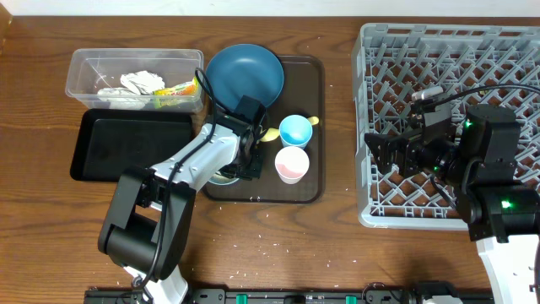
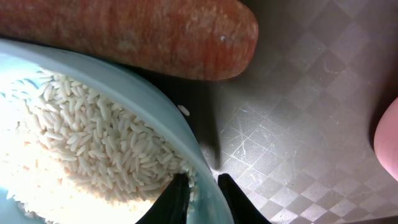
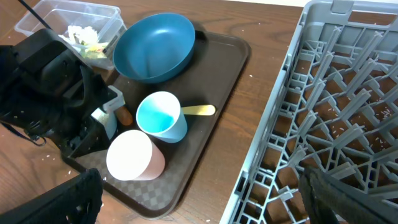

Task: Sort waste into correct bins and load items into the dishwasher rack
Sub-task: 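Move the left gripper to the light-blue rice bowl and grasp its rim, then lift the rice bowl left and tip the rice onto the black tray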

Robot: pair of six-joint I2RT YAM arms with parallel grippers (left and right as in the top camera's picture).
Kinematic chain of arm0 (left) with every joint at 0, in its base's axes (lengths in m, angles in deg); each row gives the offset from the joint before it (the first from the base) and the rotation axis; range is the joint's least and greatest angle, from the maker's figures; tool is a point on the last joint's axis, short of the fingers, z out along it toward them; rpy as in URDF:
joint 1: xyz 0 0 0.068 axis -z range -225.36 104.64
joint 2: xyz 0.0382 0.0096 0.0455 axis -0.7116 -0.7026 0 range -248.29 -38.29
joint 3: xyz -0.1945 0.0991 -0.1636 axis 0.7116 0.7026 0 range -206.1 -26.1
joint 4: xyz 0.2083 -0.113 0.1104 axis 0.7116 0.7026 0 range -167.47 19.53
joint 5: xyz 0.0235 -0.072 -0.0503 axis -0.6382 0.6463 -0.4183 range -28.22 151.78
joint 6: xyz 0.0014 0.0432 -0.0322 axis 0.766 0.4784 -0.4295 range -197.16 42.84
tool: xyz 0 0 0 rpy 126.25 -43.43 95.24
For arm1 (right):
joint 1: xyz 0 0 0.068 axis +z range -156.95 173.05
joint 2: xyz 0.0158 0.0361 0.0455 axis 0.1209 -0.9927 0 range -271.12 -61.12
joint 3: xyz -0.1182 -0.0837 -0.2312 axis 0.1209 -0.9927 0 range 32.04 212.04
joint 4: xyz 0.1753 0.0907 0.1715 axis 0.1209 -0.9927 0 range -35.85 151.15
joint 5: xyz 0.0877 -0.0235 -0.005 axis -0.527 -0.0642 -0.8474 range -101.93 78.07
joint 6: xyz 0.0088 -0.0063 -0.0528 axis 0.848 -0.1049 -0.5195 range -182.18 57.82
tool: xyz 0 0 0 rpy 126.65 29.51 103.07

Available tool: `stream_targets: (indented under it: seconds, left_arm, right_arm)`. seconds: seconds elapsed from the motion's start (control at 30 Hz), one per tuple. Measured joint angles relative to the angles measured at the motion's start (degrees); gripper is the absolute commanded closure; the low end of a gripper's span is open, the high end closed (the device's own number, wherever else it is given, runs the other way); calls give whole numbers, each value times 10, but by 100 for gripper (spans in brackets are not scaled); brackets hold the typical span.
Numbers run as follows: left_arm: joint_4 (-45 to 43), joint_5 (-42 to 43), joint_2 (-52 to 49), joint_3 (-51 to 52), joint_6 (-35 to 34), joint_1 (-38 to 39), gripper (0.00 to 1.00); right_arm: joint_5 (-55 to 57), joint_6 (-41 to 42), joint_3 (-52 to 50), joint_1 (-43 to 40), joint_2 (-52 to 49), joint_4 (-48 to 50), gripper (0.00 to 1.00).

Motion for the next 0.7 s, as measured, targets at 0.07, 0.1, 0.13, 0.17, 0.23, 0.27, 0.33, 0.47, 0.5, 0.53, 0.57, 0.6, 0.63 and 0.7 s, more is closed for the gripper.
stream_targets:
  seconds: [0.07, 0.1, 0.13, 0.17, 0.23, 0.27, 0.33, 0.47, 0.5, 0.53, 0.57, 0.6, 0.63, 0.7]
  left_arm:
    - [1, 0, 0, -2, 0, 0, 81]
    - [2, 0, 0, -3, 0, 0, 81]
    - [2, -1, 0, -4, 0, 0, 81]
    - [2, -2, 0, -5, 0, 0, 81]
    - [2, -3, 0, -6, 0, 0, 79]
    - [2, -3, 0, -7, 0, 0, 77]
    - [4, -5, 2, -10, 0, 0, 75]
    - [5, -8, 12, -20, 0, 0, 74]
    - [5, -9, 16, -22, 0, 0, 74]
    - [6, -9, 20, -24, 0, 0, 74]
    - [7, -9, 21, -24, -1, 0, 74]
    - [8, -11, 22, -25, -2, 0, 75]
    - [9, -11, 23, -25, -3, 0, 75]
    - [11, -11, 23, -25, -6, 0, 81]
  right_arm:
    - [0, 0, 0, 0, 0, 0, 1]
    - [0, 0, 0, 0, 0, 0, 1]
    - [0, 0, 0, 0, 0, 0, 1]
    - [0, 0, 0, 0, 0, 0, 1]
    - [0, 0, 0, 0, 0, 0, 1]
    - [0, 0, 0, 0, 0, 0, 1]
    - [0, 0, 0, 0, 0, 0, 1]
    - [0, 0, 0, 0, 0, 0, 1]
    - [0, 0, 0, 0, 0, 0, 1]
    - [0, 0, 0, 0, 0, 0, 1]
    - [0, 0, 0, 0, 0, 0, 1]
    - [0, 0, 0, 0, 0, 0, 1]
    - [0, 0, 0, 0, 0, 0, 1]
    - [0, 0, 0, 0, 0, 0, 1]
